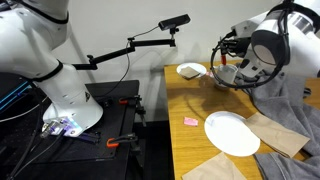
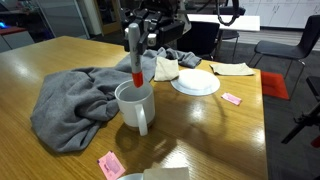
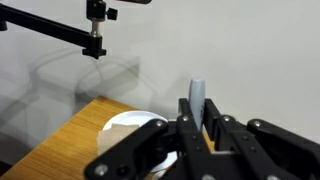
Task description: Pick up the marker and put it in the cup
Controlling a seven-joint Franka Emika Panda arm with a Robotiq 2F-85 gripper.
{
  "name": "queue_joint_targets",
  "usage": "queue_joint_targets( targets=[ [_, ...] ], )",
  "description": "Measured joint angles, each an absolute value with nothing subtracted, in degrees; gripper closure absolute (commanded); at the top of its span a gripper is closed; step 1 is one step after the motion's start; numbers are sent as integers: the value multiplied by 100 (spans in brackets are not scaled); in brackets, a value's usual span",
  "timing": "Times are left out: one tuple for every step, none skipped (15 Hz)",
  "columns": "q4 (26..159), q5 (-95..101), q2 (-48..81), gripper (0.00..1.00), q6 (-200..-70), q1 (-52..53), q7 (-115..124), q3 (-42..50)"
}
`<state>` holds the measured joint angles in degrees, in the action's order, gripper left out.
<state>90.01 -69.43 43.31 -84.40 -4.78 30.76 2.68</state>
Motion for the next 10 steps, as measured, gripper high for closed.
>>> queue_joint_targets(
  targets=[
    [9001,-6968,4360,95,-8440,-480,3099,286],
    [9001,-6996,4394,95,-8440,-487,3101,297],
    [9001,-7020,4435,95,-8440,-497,3101,302],
    [9000,-7047,4483,95,-8440,-509,3101,304],
    [8999,-7084,4533,95,-8442,-521,3101,304],
    [8999,-7124,4583,95,-8445,-534,3099,305],
    [8997,-7159,4636,86,-8450,-544,3097,305],
    [8996,-7194,4687,57,-8452,-553,3096,305],
    [8995,-7226,4738,55,-8454,-557,3096,305],
    [8995,-7255,4785,49,-8455,-559,3095,305]
  ],
)
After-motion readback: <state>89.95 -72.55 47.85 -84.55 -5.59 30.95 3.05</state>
